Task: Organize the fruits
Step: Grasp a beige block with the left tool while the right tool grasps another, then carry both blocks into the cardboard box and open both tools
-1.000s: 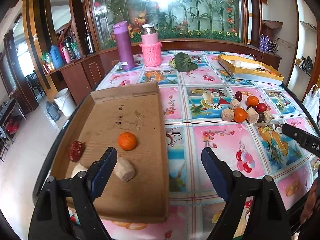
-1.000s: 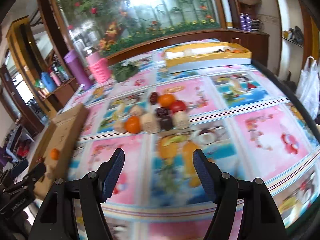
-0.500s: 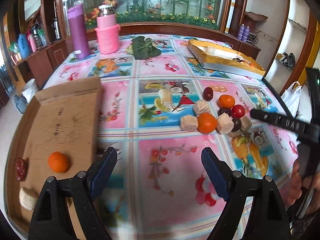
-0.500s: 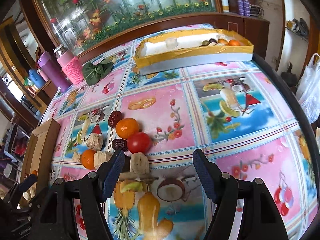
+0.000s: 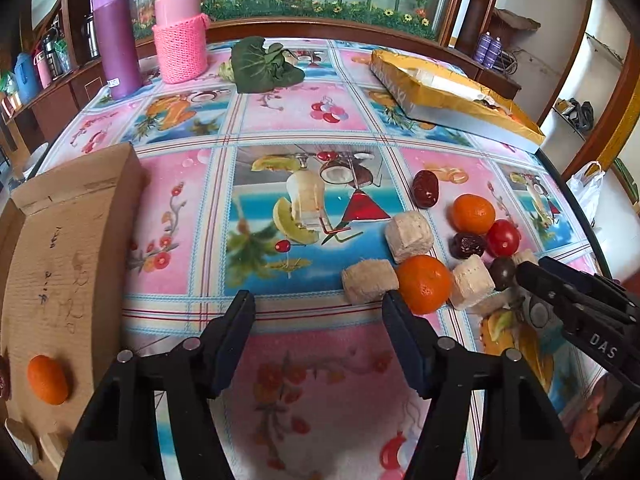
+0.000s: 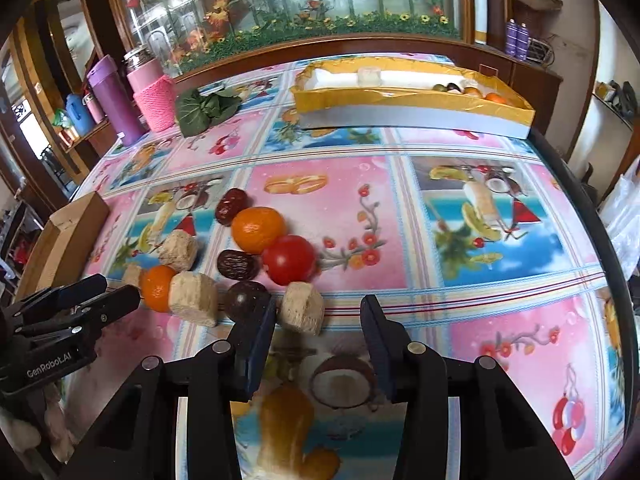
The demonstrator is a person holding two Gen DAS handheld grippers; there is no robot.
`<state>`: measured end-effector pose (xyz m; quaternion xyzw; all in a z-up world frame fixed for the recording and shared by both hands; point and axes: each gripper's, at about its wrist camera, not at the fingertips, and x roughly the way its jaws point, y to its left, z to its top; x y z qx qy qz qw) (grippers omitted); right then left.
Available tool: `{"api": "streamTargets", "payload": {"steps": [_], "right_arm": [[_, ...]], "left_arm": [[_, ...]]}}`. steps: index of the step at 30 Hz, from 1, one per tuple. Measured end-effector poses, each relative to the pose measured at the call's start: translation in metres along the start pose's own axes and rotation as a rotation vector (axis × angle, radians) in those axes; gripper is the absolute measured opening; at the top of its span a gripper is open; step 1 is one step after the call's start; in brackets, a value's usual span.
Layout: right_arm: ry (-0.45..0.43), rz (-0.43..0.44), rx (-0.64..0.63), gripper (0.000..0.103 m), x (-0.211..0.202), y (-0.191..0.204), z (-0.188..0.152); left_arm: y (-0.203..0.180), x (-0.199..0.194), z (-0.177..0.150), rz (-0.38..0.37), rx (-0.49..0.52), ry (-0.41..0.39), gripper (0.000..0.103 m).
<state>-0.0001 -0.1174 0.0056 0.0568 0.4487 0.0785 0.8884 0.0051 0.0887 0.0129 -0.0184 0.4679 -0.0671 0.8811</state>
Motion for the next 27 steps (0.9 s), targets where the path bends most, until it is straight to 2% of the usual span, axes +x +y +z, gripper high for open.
{"api": "streamTargets", "payload": {"steps": [4,8,9,10,12,13,19,23,27], "right_arm": [[0.012,0.032,0.023,0.047,0.001,-0.006,-0.001],[0.007,0.024,-0.004,0.047,0.003,0.0,-0.001],[0.006,0.029,-0.012,0.047,0.004,0.002,-0.001],[0.005,0.03,-0.021,0.047,0.004,0.004,-0.001],[0.006,0.038,-0.031,0.029,0.004,0.006,-0.002],[0.011,0.046,-0.03,0.026,0.004,0.006,-0.002],[-0.004,0.075,0.001,0.026,-0.012,0.005,-0.007],[-0.028,0.08,-0.006,0.026,-0.029,0.012,-0.011],[-0.042,0.107,-0.026,0.026,-0.046,0.031,-0.014]], "left_arm": [[-0.008,0.008,0.006,0.016,0.034,-0.02,0.065],[-0.009,0.014,0.013,0.015,0.045,-0.04,0.063],[-0.011,0.014,0.014,0.012,0.054,-0.043,0.052],[-0.013,0.013,0.014,0.001,0.067,-0.048,0.032],[-0.015,0.01,0.012,-0.03,0.079,-0.037,0.016],[-0.016,0.009,0.011,-0.034,0.079,-0.033,0.016],[-0.007,-0.017,-0.001,-0.081,0.037,-0.05,0.016],[0.01,-0.049,-0.011,-0.109,0.0,-0.093,0.016],[0.039,-0.082,-0.024,-0.098,-0.038,-0.148,0.016]]}}
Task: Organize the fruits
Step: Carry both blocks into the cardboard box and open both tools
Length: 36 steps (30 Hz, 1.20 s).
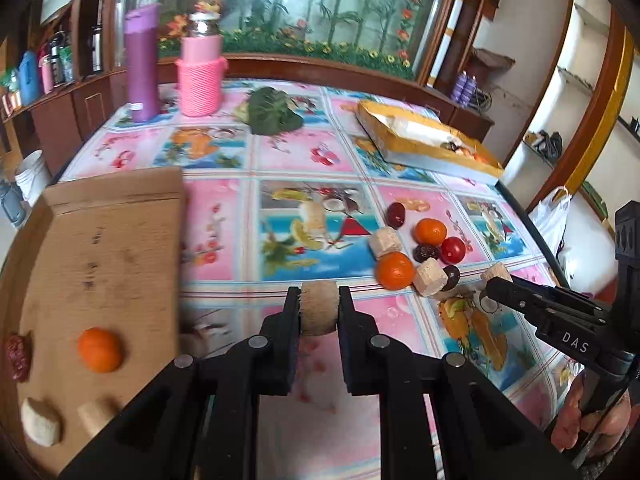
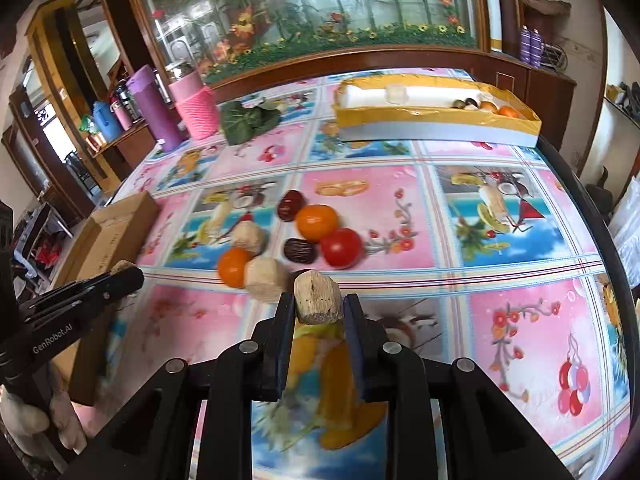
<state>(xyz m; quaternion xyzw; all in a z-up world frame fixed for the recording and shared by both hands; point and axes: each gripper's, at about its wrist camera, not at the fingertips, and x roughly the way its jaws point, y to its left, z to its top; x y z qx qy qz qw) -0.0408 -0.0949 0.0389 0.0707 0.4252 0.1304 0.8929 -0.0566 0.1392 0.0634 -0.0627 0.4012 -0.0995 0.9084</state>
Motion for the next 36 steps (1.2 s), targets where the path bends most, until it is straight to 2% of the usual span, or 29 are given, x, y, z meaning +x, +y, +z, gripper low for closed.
{"api": "streamTargets", "payload": {"steps": [7,12,17,22,29,32,34,36], "right_arm": [[0.006,0.069,-0.088,0.027,-0.007,0.066,-0.003],[0.021,0.135,-0.195,0.027,0.0,0.135,-0.001],[0.057,0.211,-0.294,0.027,0.027,0.205,0.003],[0.114,0.217,-0.359,0.027,0.068,0.255,0.005],[0.18,0.176,-0.338,0.027,0.115,0.27,0.017],[0.195,0.173,-0.331,0.027,0.124,0.274,0.018],[0.196,0.17,-0.333,0.027,0.127,0.275,0.017],[0.189,0.169,-0.326,0.028,0.128,0.277,0.017]], "left_arm": [[0.059,-0.044,-0.007,0.096,-0.048,-0.072,0.016],[0.122,-0.05,0.0,0.237,-0.109,-0.048,0.016],[0.175,-0.041,0.006,0.319,-0.182,-0.003,0.016],[0.2,-0.03,0.008,0.33,-0.214,0.049,0.016],[0.206,-0.027,0.007,0.284,-0.227,0.072,0.017],[0.209,-0.029,0.006,0.274,-0.244,0.067,0.025],[0.209,-0.034,0.005,0.274,-0.254,0.05,0.034],[0.207,-0.04,0.005,0.281,-0.25,0.032,0.038]]}}
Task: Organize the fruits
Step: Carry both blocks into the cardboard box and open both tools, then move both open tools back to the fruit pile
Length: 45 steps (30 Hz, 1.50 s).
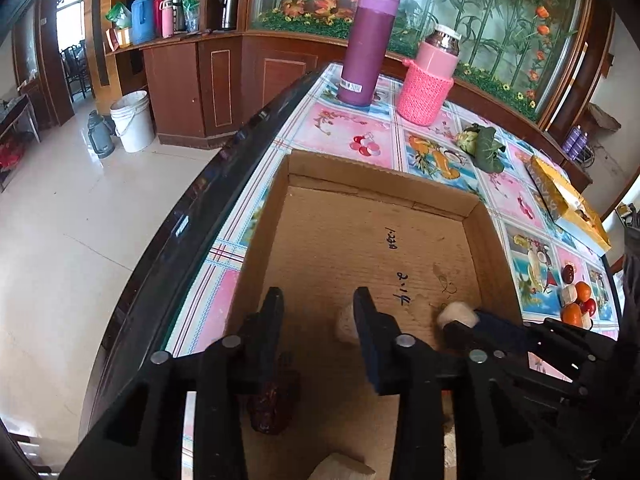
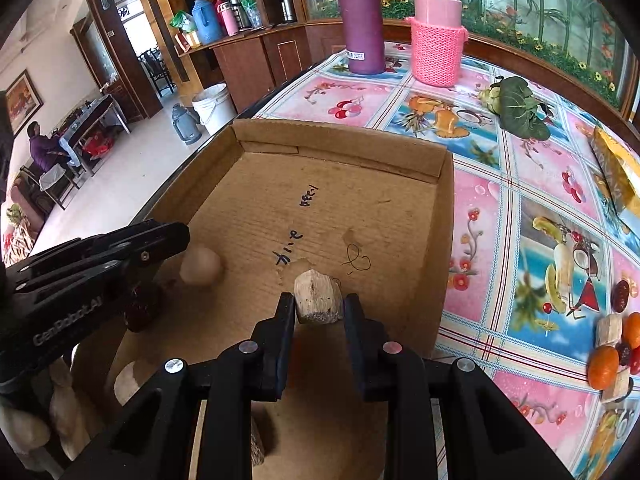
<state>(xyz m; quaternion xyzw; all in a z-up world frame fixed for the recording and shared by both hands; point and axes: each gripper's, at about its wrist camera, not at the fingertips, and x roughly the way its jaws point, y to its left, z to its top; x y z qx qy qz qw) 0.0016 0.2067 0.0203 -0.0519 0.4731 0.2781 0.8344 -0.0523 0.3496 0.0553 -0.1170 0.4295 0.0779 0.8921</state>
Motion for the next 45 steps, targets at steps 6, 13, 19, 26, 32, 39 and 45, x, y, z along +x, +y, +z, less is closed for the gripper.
{"api": "streamTargets", "payload": {"steps": [6,13,19,26,32,39,45], "right_arm": [[-0.062,0.016,0.028,0.045,-0.022,-0.004,-0.003],[-0.179,-0.007,0.078,0.063,-0.077,-0.02,-0.032],[-0.236,-0.055,0.112,0.073,-0.113,-0.041,-0.068],[-0.277,-0.092,0.156,0.074,-0.143,-0.069,-0.101],[-0.31,-0.113,0.212,0.076,-0.165,-0.101,-0.122],[-0.286,-0.232,0.291,0.077,-0.178,-0.163,-0.157],[-0.24,-0.303,0.434,0.077,-0.183,-0.233,-0.175]], "left_arm": [[-0.015,-0.041,-0.009,0.046,0.027,-0.112,0.057],[-0.049,-0.095,-0.036,0.137,0.051,-0.265,0.082],[-0.085,-0.122,-0.061,0.118,0.106,-0.32,0.082],[-0.121,-0.136,-0.078,0.117,0.178,-0.329,0.082],[-0.146,-0.141,-0.085,0.098,0.232,-0.323,0.082],[-0.162,-0.124,-0.091,0.053,0.263,-0.262,0.082],[-0.195,-0.077,-0.094,-0.044,0.313,-0.13,0.082]]}}
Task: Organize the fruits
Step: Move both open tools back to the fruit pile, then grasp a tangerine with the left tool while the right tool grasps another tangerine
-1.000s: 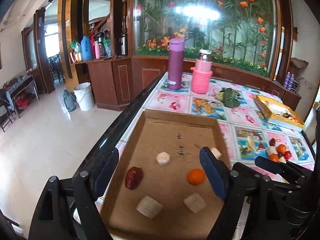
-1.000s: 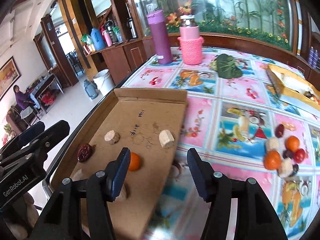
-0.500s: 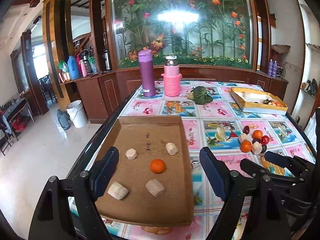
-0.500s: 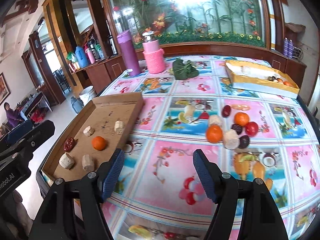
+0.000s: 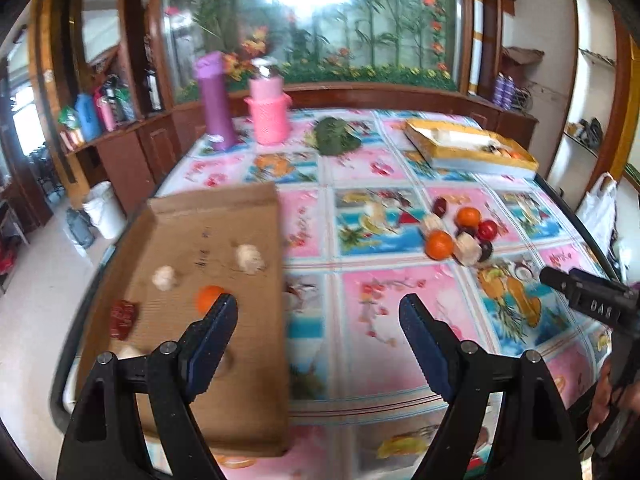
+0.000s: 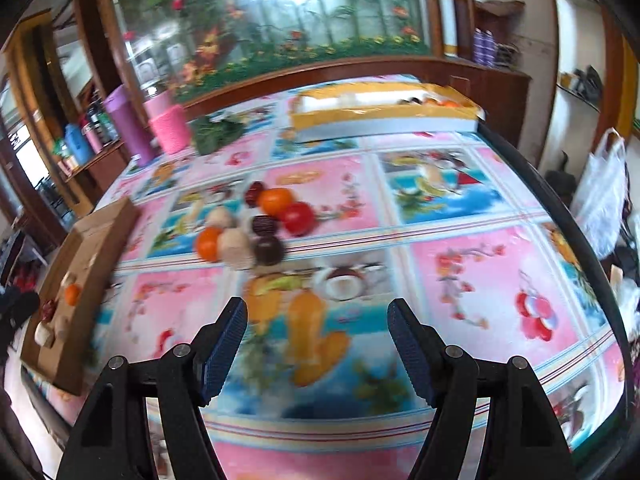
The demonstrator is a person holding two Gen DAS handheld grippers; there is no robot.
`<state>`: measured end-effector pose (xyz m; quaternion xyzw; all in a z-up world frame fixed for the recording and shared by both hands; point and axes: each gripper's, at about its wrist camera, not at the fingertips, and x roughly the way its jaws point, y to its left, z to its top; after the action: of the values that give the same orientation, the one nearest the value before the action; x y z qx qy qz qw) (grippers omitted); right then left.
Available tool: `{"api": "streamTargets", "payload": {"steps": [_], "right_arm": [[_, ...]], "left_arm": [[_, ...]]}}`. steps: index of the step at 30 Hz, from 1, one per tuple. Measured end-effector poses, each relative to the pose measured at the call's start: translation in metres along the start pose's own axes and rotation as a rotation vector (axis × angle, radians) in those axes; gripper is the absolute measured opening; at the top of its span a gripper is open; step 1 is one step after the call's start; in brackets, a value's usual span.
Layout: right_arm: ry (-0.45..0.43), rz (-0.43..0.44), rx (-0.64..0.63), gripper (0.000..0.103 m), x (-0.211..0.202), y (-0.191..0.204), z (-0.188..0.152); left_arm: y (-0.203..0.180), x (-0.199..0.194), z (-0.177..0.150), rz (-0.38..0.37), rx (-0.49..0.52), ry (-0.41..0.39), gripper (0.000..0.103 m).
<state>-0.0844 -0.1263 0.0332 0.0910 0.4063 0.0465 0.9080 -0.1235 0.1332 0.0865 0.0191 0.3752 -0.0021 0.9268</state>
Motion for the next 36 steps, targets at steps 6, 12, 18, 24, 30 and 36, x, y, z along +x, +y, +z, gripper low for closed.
{"api": "streamTargets", "payload": {"steps": [6,12,18,24,30,36], "right_arm": [[0.052,0.03,0.016,0.076,0.021,-0.014,0.018],[0.074,0.062,0.016,0.076,0.053,-0.009,0.051],[0.091,0.138,0.005,0.076,0.091,0.012,0.08],[0.127,0.142,-0.085,0.064,0.123,0.036,0.081],[0.108,0.157,-0.067,0.054,0.123,0.022,0.082],[0.106,0.196,-0.015,0.051,0.119,0.012,0.084]], "left_arm": [[-0.032,0.051,0.015,-0.109,0.005,0.088,0.082],[-0.048,0.093,0.034,-0.168,-0.042,0.132,0.082],[-0.059,0.121,0.039,-0.231,-0.049,0.176,0.074],[-0.064,0.138,0.04,-0.303,-0.038,0.198,0.051],[-0.072,0.146,0.046,-0.348,-0.04,0.192,0.051],[-0.088,0.151,0.047,-0.347,0.012,0.17,0.05]]}}
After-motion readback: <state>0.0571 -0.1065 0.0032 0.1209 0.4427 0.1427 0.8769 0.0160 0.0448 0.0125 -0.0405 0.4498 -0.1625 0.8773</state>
